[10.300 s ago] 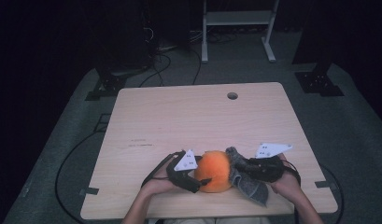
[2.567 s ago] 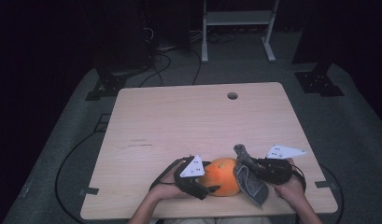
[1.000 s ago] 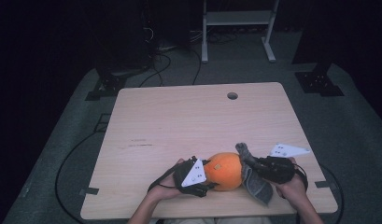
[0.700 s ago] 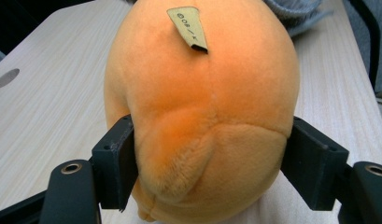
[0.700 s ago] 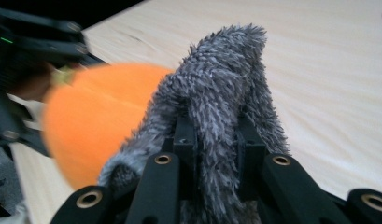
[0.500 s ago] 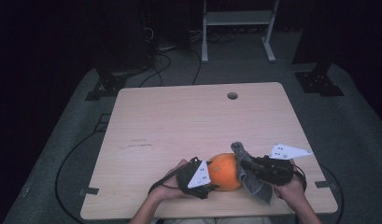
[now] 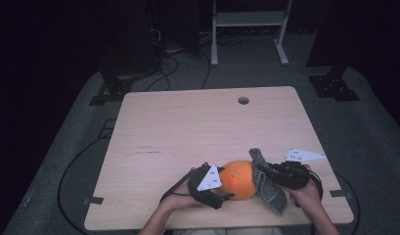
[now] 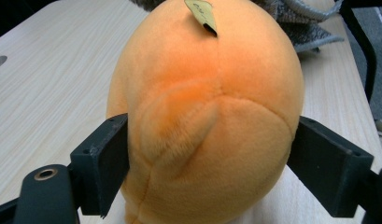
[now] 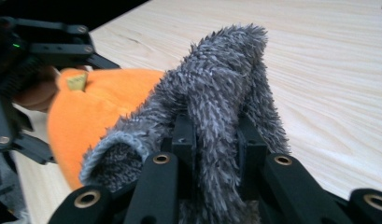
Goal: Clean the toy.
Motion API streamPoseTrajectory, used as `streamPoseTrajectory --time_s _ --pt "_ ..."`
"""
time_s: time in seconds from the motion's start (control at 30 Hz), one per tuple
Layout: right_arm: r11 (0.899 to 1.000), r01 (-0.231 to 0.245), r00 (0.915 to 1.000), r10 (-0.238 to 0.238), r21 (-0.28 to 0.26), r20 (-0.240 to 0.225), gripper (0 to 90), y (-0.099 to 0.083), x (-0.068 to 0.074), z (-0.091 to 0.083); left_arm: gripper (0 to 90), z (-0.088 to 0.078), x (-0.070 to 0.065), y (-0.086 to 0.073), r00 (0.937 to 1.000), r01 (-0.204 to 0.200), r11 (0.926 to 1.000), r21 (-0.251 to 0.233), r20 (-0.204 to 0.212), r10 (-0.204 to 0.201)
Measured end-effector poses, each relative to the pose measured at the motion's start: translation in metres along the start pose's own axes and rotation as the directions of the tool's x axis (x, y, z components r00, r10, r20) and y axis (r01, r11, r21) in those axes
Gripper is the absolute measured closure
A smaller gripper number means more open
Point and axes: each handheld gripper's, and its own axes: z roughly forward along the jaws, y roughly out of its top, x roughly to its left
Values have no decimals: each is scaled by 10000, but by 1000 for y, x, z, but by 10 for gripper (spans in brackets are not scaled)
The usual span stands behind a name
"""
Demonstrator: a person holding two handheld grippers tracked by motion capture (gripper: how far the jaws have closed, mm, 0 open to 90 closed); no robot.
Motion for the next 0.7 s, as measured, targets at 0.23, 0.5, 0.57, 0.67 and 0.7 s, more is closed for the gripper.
streamPoseTrajectory --time_s 0.23,0.5,0.57,0.67,0.7 --pt "9996 -83 9987 70 258 507 734 -1 -11 -9 178 -2 2 -3 9996 286 9996 -53 26 -286" --pt "9946 785 9887 -865 -686 -1224 729 22 24 -16 185 1 0 -1 9999 116 9999 -62 65 -115" --pt "9936 1114 9919 -1122 -163 -602 726 18 24 -5 201 0 0 -1 9999 71 10000 -49 109 -70" --pt "9975 701 9969 -699 34 -352 727 10 10 -1 208 1 0 -1 9997 194 9997 -116 120 -193" --pt "9982 583 9983 -582 154 -76 728 7 5 -2 207 1 1 -1 9996 237 9996 -152 139 -234"
